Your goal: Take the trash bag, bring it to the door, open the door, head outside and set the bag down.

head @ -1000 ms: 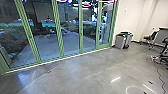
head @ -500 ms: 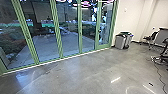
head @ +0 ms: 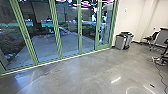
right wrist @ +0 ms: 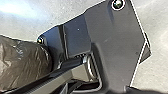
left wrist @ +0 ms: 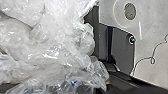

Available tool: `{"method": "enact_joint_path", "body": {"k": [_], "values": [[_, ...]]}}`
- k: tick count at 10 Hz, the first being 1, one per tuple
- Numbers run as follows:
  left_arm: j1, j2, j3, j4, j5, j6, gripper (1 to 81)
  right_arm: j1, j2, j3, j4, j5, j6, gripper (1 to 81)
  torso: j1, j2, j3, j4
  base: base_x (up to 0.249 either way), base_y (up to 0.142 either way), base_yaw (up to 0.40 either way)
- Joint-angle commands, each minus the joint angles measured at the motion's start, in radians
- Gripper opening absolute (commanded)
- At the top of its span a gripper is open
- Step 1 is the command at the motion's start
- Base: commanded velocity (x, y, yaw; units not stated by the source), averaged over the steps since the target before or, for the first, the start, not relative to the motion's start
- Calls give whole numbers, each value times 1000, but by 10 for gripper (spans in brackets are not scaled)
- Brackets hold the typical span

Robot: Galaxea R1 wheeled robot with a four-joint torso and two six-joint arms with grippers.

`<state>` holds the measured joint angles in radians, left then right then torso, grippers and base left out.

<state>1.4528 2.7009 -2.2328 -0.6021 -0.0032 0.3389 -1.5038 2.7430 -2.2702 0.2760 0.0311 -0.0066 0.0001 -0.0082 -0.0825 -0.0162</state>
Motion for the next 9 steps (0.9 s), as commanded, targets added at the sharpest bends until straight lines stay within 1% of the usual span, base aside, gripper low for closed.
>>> {"method": "enact_joint_path", "body": {"k": [1, 9], "values": [[-47, -19, 12, 4, 74, 3, 10, 46, -18, 12, -9, -63, -4, 811, 0, 0, 0, 0, 101, 0, 0], [-47, -19, 12, 4, 74, 3, 10, 46, -18, 12, -9, -63, -4, 811, 0, 0, 0, 0, 116, 0, 0]]}}
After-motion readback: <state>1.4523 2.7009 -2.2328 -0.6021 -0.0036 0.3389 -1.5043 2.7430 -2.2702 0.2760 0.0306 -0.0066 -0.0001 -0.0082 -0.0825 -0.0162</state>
